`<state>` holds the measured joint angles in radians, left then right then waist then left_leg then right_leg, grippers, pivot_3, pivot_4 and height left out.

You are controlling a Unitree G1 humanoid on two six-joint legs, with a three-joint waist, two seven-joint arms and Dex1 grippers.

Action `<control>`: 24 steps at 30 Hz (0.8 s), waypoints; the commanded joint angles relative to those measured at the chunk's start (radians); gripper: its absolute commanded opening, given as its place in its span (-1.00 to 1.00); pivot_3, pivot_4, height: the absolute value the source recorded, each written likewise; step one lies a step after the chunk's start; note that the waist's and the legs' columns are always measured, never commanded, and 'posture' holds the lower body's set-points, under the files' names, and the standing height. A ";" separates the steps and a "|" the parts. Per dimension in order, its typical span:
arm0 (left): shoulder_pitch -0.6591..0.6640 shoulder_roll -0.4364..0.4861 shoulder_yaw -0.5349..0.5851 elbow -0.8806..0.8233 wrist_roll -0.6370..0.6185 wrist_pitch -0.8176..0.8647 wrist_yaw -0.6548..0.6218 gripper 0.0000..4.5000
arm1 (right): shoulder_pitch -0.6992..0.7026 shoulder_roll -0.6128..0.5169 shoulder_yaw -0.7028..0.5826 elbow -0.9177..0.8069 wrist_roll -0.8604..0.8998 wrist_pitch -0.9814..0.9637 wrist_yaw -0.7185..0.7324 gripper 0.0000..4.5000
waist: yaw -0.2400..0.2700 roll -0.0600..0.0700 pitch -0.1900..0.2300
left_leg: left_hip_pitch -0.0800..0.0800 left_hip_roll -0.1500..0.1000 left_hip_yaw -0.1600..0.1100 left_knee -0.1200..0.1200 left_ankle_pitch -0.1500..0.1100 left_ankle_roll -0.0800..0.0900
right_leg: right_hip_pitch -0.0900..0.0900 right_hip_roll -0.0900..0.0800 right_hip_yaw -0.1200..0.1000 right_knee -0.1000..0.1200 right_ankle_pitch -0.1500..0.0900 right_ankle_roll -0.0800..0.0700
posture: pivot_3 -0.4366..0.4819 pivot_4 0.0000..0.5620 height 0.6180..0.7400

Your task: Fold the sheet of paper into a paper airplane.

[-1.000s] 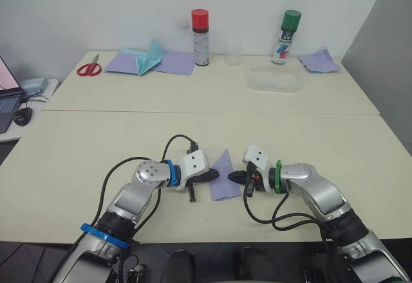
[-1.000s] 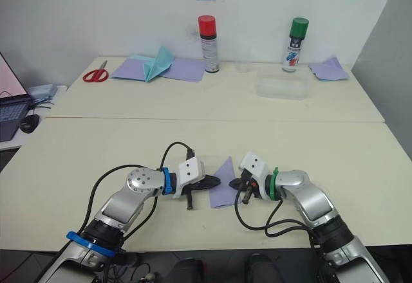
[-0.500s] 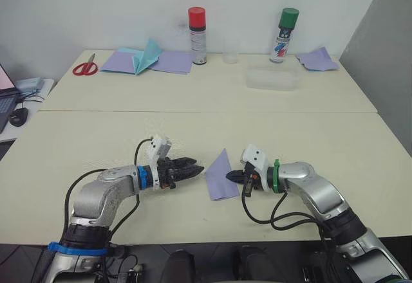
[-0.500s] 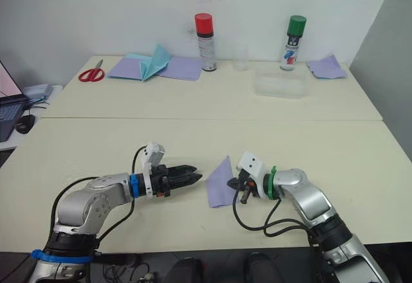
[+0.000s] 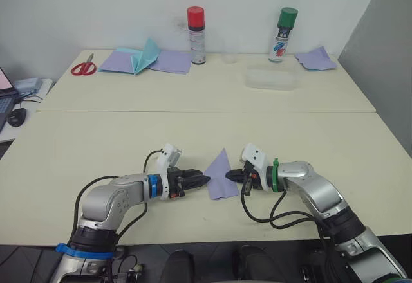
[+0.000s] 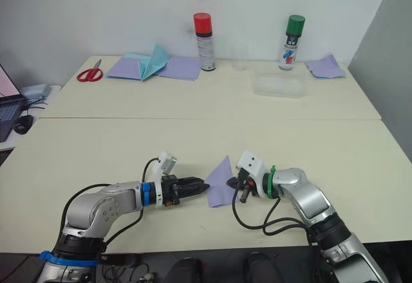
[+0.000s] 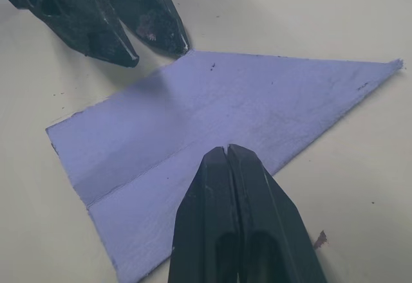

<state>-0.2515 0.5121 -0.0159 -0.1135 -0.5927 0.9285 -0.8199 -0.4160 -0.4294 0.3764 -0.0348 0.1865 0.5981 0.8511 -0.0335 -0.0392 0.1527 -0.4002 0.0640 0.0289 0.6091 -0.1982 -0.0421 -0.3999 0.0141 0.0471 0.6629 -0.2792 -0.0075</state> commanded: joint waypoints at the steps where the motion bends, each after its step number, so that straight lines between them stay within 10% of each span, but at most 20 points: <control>1: -0.011 0.010 -0.009 -0.006 0.014 -0.033 -0.010 0.03 | 0.005 -0.015 -0.002 0.048 -0.033 0.027 -0.022 -1.00 | 0.000 0.000 0.000 | 0.000 0.000 0.000 0.000 0.000 0.000 | -0.001 0.000 0.000 0.000 0.000 0.000 | -0.05 -0.47 1.00; 24: -0.061 -0.026 -0.036 0.005 -0.008 -0.063 -0.043 0.03 | 0.011 -0.015 -0.005 0.041 -0.034 0.028 -0.026 -1.00 | 0.001 0.000 0.000 | -0.001 0.000 0.001 0.000 0.000 0.000 | -0.004 0.000 0.000 0.000 0.001 0.001 | -0.05 -0.47 1.00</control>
<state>-0.2909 0.5009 -0.0623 -0.0687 -0.5745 0.8775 -0.8446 -0.4159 -0.4293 0.3736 -0.0352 0.1865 0.5985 0.8508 -0.0327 -0.0393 0.1526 -0.4011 0.0638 0.0300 0.6091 -0.1982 -0.0421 -0.4038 0.0139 0.0472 0.6632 -0.2787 -0.0068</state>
